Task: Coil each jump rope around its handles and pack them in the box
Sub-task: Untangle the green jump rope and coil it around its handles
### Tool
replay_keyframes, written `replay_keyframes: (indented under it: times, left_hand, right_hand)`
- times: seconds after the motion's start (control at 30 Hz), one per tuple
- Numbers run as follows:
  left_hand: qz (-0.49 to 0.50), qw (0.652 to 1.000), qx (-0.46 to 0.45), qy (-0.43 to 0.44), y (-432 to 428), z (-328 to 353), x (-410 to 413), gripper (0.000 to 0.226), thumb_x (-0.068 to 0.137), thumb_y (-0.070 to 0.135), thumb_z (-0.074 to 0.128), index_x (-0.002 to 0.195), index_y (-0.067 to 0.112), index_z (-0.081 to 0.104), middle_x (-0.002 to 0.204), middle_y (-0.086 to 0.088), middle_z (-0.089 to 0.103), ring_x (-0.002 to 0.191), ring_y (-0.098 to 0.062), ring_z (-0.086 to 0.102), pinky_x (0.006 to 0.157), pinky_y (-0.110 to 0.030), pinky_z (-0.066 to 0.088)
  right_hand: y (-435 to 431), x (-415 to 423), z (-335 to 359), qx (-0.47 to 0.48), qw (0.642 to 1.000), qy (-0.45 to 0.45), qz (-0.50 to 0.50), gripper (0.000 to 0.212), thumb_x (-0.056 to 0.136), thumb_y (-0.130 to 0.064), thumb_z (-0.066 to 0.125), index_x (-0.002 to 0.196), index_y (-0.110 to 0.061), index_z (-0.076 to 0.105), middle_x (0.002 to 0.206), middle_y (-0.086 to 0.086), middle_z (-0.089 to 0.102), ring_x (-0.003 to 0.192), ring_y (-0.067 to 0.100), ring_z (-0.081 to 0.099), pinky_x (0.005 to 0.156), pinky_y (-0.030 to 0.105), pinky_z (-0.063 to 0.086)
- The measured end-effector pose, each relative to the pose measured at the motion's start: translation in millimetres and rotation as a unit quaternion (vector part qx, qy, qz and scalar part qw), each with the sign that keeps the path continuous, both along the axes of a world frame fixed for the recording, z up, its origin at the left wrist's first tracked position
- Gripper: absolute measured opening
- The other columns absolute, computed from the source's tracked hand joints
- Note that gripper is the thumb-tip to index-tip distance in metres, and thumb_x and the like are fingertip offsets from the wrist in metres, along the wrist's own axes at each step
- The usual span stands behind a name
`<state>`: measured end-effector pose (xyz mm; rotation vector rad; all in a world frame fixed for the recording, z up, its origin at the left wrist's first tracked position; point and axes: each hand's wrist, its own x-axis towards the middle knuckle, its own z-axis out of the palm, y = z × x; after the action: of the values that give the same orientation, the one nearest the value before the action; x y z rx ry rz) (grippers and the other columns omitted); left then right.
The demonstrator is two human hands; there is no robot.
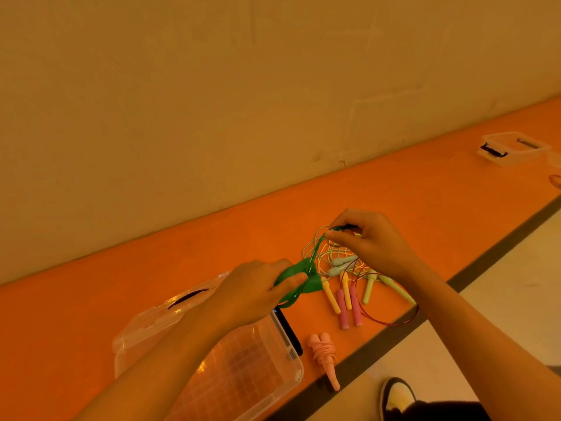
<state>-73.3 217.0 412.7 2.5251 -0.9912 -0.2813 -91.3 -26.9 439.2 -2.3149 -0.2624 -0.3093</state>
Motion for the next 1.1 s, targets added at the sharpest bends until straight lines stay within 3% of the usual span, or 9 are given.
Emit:
replay_keyframes:
  times: [0.07,0.23,0.33,0.4,0.47,0.57,0.7,0.87,1.1]
  left_hand:
    - [-0.028,0.999,0.028,-0.019,-5,1,-8,0.058,0.085,0.075,0.024,0.109,0.032,0.056,0.071,0.010,0.058,0.058,-0.005,0.051,0.053,-0.019,0.031]
    - [-0.087,0.994,0.021,-0.055,-10,5,-18,0.033,0.090,0.072,0.044,0.081,0.041,0.037,0.070,0.007,0.056,0.060,-0.010,0.051,0.054,-0.024,0.032]
    - [-0.075,0.994,-0.028,-0.069,-6,4,-14,0.048,0.087,0.072,0.047,0.122,0.040,0.042,0.072,0.007,0.060,0.058,-0.011,0.054,0.050,-0.021,0.034]
    - [-0.062,0.994,-0.051,-0.075,-3,1,-12,0.076,0.081,0.074,0.046,0.144,0.044,0.014,0.072,0.007,0.063,0.053,-0.012,0.055,0.045,-0.023,0.041]
    - [-0.070,0.993,-0.050,-0.084,0,1,-13,0.082,0.080,0.072,0.045,0.146,0.049,0.002,0.071,0.008,0.062,0.051,-0.012,0.054,0.045,-0.025,0.043]
    - [-0.097,0.988,-0.052,-0.104,6,2,-10,0.073,0.084,0.067,0.044,0.146,0.057,0.008,0.071,0.012,0.059,0.056,-0.008,0.054,0.048,-0.018,0.038]
    - [-0.072,0.988,-0.091,-0.100,14,4,-6,0.069,0.085,0.066,0.046,0.147,0.061,0.016,0.078,0.020,0.062,0.060,-0.003,0.053,0.052,-0.012,0.035]
    - [-0.034,0.984,-0.169,-0.038,22,5,-3,0.065,0.081,0.062,0.053,0.140,0.068,0.025,0.077,0.018,0.065,0.059,-0.003,0.054,0.051,-0.014,0.041]
    - [0.002,0.958,-0.282,0.052,19,6,-6,0.052,0.077,0.050,0.063,0.124,0.063,0.047,0.077,0.009,0.069,0.050,-0.006,0.048,0.051,-0.016,0.037]
  right_hand:
    - [4,1,-2,0.005,1.000,0.010,0.000,0.013,0.088,-0.035,0.069,0.091,-0.024,0.072,0.088,-0.008,0.068,0.083,0.016,0.064,0.074,0.050,0.053]
    - [7,4,-5,0.037,0.997,0.064,-0.005,0.028,0.077,-0.046,0.074,0.088,-0.021,0.076,0.083,-0.001,0.072,0.076,0.019,0.065,0.069,0.048,0.053]
    - [0,5,-8,0.126,0.984,0.121,-0.015,0.031,0.070,-0.046,0.078,0.083,-0.017,0.076,0.083,0.011,0.070,0.068,0.018,0.057,0.064,0.038,0.044]
    - [-6,5,-11,0.158,0.974,0.164,-0.010,0.032,0.070,-0.044,0.077,0.082,-0.015,0.075,0.086,0.015,0.068,0.072,0.017,0.055,0.066,0.034,0.043]
    - [-10,4,-15,0.163,0.966,0.198,0.011,0.033,0.071,-0.041,0.076,0.083,-0.010,0.074,0.081,0.011,0.066,0.071,0.011,0.056,0.065,0.025,0.044]
    - [-16,4,-18,0.171,0.961,0.215,0.028,0.021,0.078,-0.031,0.072,0.083,-0.010,0.073,0.077,-0.002,0.066,0.068,0.001,0.057,0.061,0.015,0.045]
    - [-35,6,-23,0.168,0.964,0.206,-0.021,0.015,0.089,-0.027,0.066,0.086,-0.015,0.074,0.079,-0.011,0.069,0.071,-0.003,0.058,0.065,0.015,0.044]
    - [-52,4,-28,0.172,0.965,0.182,-0.081,0.031,0.081,-0.044,0.062,0.087,-0.016,0.075,0.090,0.016,0.064,0.079,0.020,0.049,0.070,0.034,0.038]
    - [-48,5,-42,0.148,0.968,0.183,-0.084,0.024,0.081,-0.044,0.062,0.082,-0.024,0.075,0.084,0.009,0.065,0.073,0.018,0.049,0.064,0.032,0.038]
